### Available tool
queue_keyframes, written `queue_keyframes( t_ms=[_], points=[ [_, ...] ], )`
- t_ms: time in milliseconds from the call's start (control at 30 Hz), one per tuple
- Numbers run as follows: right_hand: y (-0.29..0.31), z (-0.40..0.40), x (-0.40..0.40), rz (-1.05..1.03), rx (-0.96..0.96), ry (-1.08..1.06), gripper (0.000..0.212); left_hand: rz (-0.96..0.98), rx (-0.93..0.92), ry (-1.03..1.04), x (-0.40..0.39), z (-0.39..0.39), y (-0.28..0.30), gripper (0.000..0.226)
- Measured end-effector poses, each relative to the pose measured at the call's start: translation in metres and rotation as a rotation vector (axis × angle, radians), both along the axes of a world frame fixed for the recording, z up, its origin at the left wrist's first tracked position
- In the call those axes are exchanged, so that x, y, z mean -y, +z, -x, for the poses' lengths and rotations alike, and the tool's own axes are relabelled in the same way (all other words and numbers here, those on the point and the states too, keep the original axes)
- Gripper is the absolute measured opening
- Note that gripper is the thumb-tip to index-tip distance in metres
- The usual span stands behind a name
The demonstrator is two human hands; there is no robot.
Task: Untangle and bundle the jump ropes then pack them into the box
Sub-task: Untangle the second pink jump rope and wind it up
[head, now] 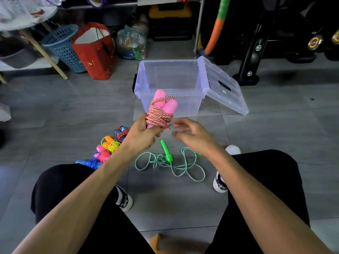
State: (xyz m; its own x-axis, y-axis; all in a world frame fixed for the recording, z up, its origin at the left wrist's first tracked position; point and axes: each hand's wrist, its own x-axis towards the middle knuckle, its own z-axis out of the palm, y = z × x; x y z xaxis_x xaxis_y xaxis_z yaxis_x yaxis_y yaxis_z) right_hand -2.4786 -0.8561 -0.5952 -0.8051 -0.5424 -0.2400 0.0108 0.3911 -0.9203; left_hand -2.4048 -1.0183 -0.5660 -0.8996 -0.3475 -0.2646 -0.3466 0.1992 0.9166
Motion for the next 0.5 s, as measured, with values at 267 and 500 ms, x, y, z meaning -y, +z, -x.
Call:
queue_keyframes(
  t_ms=[267, 500],
  points=[
    [-0.016, -0.001, 0.006, -0.160, -0.320, 0.094, 0.054, -0.393, 0.056, -0.018, 0.007, -0.003, 0.006, 0.013],
    [-0.002, -0.003, 0.004, 0.121, 0.106, -0.075, 0.014, -0.428, 0.090, 0.195, 0.019, -0.001, 0.002, 0.011]
  ],
)
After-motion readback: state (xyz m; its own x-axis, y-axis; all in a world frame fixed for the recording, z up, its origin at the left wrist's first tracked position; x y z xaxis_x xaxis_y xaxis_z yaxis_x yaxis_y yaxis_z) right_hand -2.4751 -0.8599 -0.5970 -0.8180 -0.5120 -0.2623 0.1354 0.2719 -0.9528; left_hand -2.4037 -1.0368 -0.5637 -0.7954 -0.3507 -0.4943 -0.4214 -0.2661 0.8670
